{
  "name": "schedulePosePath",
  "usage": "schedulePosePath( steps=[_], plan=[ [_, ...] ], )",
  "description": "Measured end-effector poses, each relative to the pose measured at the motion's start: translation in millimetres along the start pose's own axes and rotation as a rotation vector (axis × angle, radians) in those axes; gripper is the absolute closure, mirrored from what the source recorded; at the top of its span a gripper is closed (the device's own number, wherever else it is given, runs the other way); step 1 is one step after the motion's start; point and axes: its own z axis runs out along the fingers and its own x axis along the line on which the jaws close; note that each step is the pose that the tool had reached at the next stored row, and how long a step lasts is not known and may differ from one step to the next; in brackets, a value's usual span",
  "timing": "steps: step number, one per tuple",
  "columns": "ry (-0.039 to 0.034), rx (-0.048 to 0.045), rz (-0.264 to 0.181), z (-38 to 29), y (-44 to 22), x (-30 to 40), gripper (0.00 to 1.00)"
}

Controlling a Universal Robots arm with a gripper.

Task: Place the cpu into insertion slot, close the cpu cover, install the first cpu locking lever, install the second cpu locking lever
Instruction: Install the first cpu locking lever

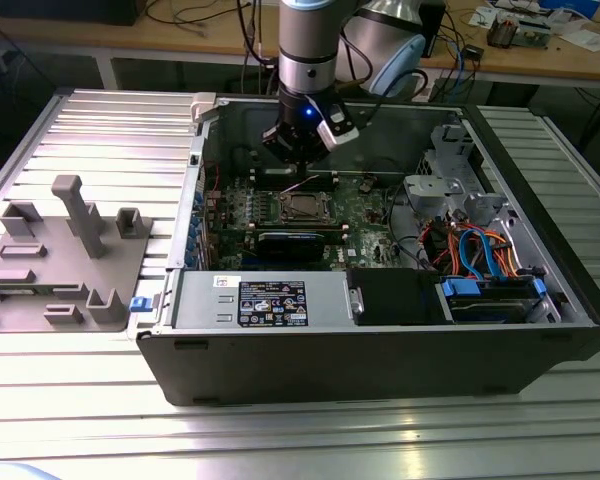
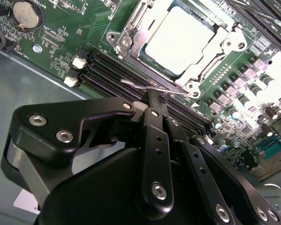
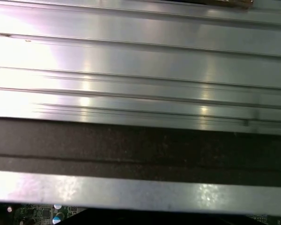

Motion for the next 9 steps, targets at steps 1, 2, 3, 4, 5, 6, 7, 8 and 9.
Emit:
schedulePosePath(
  steps=[1, 2, 3, 4, 5, 6, 7, 8, 9],
  plan=[
    [0.0000, 0.0000, 0.000, 0.0, 0.0, -0.2, 0.89],
    [-0.0001, -0.0001, 0.000, 0.1, -0.1, -0.3, 0.89],
    [-0.0001, -0.0001, 0.000, 0.1, -0.3, -0.4, 0.89],
    [-0.0001, -0.0001, 0.000, 0.0, -0.7, -0.4, 0.89],
    [0.0000, 0.0000, 0.000, 0.0, -1.2, -0.3, 0.89],
    [-0.0001, -0.0001, 0.000, 0.0, -1.6, -0.3, 0.89],
    [-0.0002, -0.0002, 0.000, 0.0, -1.9, -0.2, 0.89],
    [-0.0001, -0.0001, 0.000, 0.0, -1.9, -0.4, 0.89],
    [0.0000, 0.0001, 0.000, 0.0, -2.0, -0.8, 0.89]
  ],
)
